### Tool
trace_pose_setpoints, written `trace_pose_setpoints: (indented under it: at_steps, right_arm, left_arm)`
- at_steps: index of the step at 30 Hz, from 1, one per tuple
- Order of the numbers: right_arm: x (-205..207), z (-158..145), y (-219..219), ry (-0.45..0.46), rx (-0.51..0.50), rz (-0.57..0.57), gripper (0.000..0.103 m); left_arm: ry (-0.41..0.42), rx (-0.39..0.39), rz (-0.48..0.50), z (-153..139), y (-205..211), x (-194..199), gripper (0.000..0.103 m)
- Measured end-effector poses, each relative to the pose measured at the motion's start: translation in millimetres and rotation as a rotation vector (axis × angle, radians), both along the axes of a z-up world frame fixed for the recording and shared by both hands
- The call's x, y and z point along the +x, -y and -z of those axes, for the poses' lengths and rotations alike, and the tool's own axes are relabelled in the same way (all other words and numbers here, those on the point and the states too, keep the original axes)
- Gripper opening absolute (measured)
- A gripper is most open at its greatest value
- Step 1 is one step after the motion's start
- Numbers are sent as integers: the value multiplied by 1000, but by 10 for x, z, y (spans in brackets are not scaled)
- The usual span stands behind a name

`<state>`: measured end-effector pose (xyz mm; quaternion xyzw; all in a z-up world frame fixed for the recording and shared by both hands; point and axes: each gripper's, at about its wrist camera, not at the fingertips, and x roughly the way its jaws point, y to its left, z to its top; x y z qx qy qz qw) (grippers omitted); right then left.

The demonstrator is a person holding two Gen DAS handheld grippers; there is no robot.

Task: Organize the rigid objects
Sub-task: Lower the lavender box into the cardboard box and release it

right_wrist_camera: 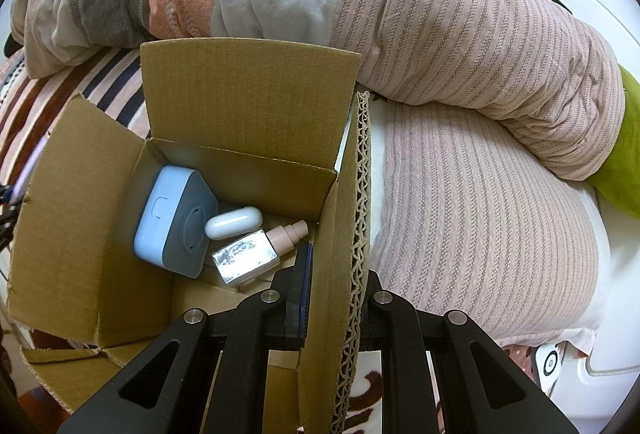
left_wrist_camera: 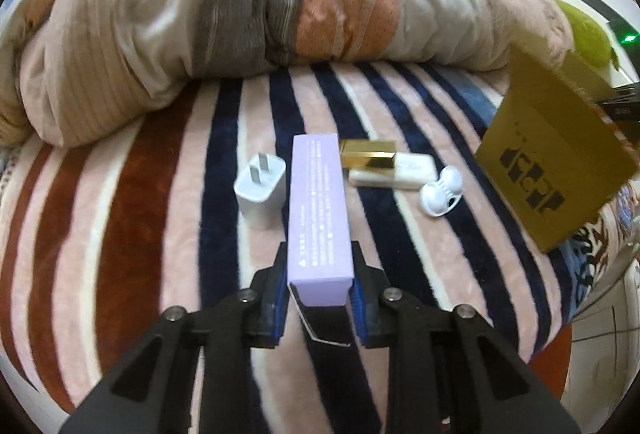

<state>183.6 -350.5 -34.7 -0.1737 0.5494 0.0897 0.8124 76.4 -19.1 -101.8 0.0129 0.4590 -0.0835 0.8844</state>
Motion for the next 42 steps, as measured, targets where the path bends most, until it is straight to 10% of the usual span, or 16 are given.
trace_pose_setpoints:
  at_steps: [12,22,26,28,34,42]
  right_arm:
    - [-8,-14,-11,0,6,4,10]
    - [-19,-15,9,4,10,1,10]
    - [-50,-14,0,11,3,-4,10]
    - [-51,-16,-9,10,2,-4,10]
    - [-57,-12,-19,10,1,-3,10]
    - [-38,32,-23,-3,-15,-2,10]
  left_arm:
    - [138,-91,299,-1056,1122,373,23]
    - [31,-105,502,-1015,2383,785,23]
    - [24,-99,520,-903,2409,781,28]
    - [38,-74,515,-898,2397,756,58]
    - [126,-41,475,-1031,2101,502,79]
    - [199,-7,349,-1084,1329,332,84]
